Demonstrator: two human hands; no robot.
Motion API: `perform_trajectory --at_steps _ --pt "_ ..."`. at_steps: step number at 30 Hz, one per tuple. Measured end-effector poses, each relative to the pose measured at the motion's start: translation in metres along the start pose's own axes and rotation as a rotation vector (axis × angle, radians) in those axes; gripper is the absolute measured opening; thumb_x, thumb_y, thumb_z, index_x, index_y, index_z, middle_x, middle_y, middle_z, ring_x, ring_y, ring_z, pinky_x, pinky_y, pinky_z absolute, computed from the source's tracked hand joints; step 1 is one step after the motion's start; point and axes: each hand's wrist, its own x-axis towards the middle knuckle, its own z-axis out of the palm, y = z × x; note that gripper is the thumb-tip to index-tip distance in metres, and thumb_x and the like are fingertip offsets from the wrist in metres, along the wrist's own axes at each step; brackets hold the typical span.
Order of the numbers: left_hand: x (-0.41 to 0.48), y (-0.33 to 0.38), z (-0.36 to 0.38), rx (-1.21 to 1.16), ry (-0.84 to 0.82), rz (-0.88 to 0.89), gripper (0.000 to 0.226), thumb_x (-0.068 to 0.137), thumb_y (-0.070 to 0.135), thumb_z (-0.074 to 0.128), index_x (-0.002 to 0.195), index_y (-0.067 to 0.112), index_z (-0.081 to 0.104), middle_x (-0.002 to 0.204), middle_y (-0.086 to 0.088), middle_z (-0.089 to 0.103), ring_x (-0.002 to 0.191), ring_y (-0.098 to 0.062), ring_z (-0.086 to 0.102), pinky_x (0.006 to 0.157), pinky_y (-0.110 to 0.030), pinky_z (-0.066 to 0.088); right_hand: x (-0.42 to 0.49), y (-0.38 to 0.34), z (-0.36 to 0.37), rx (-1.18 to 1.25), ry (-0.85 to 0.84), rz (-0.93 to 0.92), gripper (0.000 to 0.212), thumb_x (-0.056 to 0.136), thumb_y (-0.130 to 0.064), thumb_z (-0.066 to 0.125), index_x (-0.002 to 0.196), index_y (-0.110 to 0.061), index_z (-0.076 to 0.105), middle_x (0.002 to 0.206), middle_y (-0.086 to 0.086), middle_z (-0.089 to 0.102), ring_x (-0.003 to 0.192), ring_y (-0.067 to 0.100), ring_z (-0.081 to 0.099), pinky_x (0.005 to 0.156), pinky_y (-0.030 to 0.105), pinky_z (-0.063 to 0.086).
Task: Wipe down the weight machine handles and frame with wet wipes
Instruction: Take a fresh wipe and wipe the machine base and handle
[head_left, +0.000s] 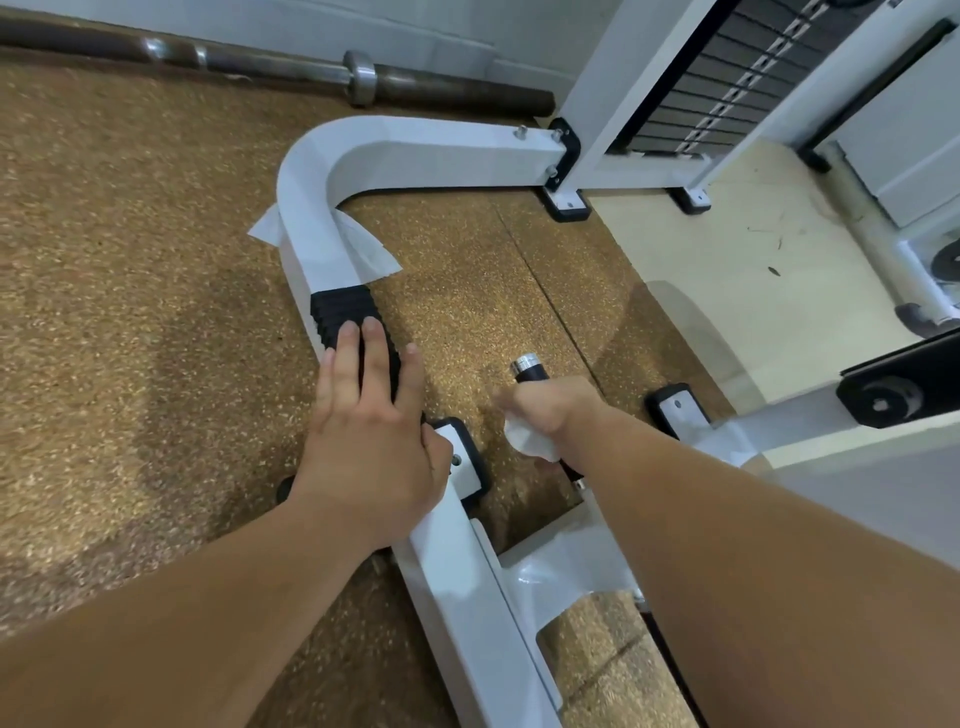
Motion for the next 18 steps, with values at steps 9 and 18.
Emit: perform_trajectory --at_steps 9,18 --pt "-0.001 -0.001 -0.005 -0.002 -0.064 -0.011 0.079 0.091 0.043 0.020 0.164 0.012 0.015 0.170 -0.026 -0.003 0.156 -0.042 -0.014 0.128 -0.055 -0.003 -0.023 0.037 0.001 -0.631 0.360 -0.098 0.032 0.098 -0.020 0.067 0.129 -0.014 0.058 0.079 0.002 0.055 0.083 0.025 0.062 0.072 0.036 0.048" --pt "0.000 -0.001 -0.008 0.017 -0.076 0.015 0.077 0.093 0.042 0.022 0.163 0.012 0.016 0.168 -0.027 -0.003 0.155 -0.045 -0.013 0.128 -0.055 -0.005 -0.030 0.049 0.008 -0.693 0.366 0.055 0.051 0.098 -0.022 0.066 0.143 -0.016 0.043 0.111 0.009 0.070 0.109 0.032 0.068 0.099 0.047 0.054"
